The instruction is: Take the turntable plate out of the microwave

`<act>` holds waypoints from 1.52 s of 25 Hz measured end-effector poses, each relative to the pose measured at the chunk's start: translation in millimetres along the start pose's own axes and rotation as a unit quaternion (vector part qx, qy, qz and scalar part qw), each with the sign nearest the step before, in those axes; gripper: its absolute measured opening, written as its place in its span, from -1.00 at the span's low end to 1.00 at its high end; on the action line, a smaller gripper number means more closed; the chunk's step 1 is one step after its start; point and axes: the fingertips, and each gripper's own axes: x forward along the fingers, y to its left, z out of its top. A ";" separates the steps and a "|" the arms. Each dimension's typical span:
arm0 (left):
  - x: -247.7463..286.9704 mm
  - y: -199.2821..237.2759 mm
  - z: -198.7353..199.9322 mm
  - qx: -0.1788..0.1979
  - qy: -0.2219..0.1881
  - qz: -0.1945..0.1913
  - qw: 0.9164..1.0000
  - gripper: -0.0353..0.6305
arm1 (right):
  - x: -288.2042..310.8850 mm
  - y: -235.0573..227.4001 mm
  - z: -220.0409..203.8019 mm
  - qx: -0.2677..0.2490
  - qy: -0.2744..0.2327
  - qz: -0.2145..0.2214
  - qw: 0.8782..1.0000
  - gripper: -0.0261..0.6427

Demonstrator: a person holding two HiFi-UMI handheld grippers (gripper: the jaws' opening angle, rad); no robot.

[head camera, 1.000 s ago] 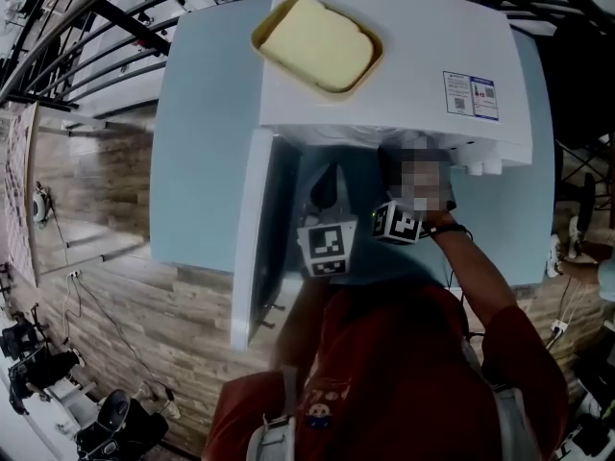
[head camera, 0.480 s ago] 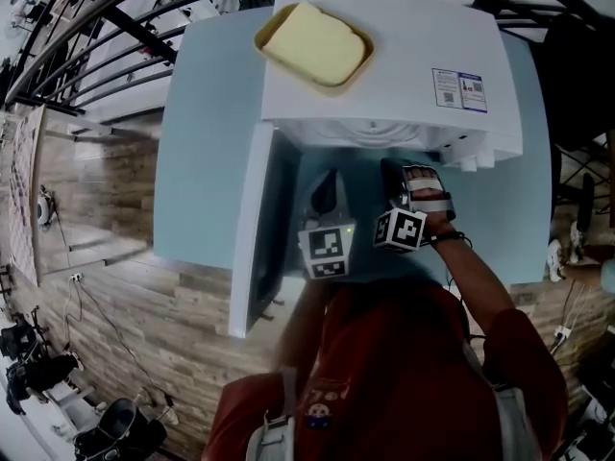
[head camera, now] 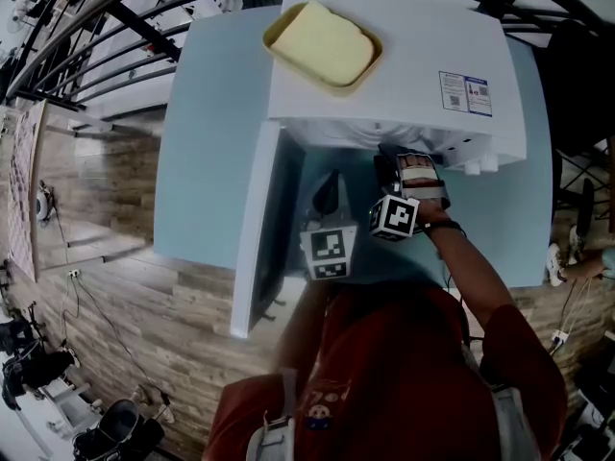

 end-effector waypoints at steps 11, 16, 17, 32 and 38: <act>3.0 9.2 0.3 -0.006 0.003 0.000 1.000 -0.90 | 9.6 -9.1 9.6 -0.013 -0.005 -0.004 1.000 -0.61; 3.5 6.3 -1.5 -0.006 0.006 -0.003 1.000 -0.90 | 4.5 -7.5 9.9 -0.017 -0.006 0.001 1.000 -0.82; 2.8 5.0 -1.3 -0.005 0.005 -0.003 1.000 -0.90 | 3.6 -7.1 9.3 -0.019 -0.004 0.003 1.000 -0.82; -16.9 -0.2 5.3 -0.002 -0.005 0.003 1.000 -0.90 | -29.2 4.0 5.7 -0.038 -0.022 -0.001 0.999 -0.85; -23.3 -2.7 3.8 -0.006 -0.004 0.003 1.000 -0.90 | -55.9 23.8 9.0 -0.009 -0.035 0.009 0.999 -0.84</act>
